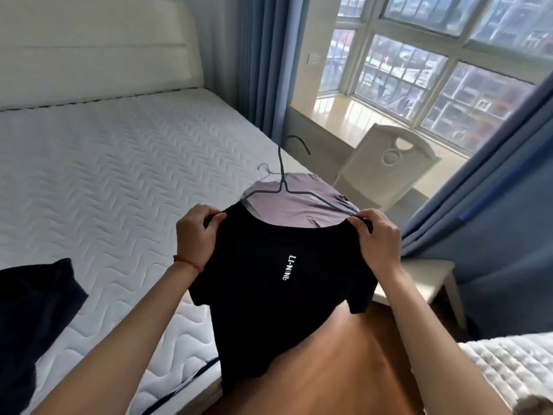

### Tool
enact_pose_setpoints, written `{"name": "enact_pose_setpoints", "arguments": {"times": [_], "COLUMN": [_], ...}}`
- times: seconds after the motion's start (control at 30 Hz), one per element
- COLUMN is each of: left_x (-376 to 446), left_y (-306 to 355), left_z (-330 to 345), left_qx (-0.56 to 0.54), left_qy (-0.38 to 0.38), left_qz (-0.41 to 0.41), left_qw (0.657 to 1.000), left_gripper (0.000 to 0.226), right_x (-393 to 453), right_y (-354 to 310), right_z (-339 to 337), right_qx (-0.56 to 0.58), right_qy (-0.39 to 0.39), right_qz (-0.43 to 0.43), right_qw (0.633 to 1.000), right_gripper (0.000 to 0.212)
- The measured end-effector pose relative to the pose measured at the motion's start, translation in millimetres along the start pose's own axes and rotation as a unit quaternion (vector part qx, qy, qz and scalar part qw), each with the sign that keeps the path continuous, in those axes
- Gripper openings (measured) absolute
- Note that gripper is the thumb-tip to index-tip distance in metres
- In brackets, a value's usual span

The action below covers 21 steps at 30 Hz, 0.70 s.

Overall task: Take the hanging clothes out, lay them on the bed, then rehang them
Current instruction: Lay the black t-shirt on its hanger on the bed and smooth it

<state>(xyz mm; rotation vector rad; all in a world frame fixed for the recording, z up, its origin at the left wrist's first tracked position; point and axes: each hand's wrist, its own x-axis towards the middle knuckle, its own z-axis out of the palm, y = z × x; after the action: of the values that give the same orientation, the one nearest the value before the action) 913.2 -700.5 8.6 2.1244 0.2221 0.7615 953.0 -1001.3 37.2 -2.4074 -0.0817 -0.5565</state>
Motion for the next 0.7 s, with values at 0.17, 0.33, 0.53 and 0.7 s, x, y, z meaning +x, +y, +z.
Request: {"name": "enact_pose_setpoints", "arguments": {"times": [0.17,0.33,0.53,0.7], "left_x": [34.6,68.4,105.5,135.8], "left_y": [-20.1,-42.2,-76.7,-113.7], "left_z": [25.2,59.9,84.1,87.1], "left_qx": [0.020,0.060,0.148,0.213], "left_qy": [0.051,0.110,0.165,0.156], "left_qz": [-0.043,-0.104,-0.162,-0.178], "left_qw": [0.998,0.987,0.962,0.948], "left_gripper": [0.011,0.008,0.006,0.007], "right_x": [73.6,153.1,233.4,263.6], "right_y": [-2.4,2.5,-6.2,-9.8], "right_z": [61.1,134.9,216.1,284.6], "right_qx": [0.040,0.082,0.110,0.119], "right_qy": [-0.065,-0.156,-0.240,-0.273], "right_qz": [-0.050,-0.107,-0.170,-0.167], "right_qw": [0.996,0.978,0.949,0.940], "right_gripper": [0.016,0.015,0.013,0.013]}}
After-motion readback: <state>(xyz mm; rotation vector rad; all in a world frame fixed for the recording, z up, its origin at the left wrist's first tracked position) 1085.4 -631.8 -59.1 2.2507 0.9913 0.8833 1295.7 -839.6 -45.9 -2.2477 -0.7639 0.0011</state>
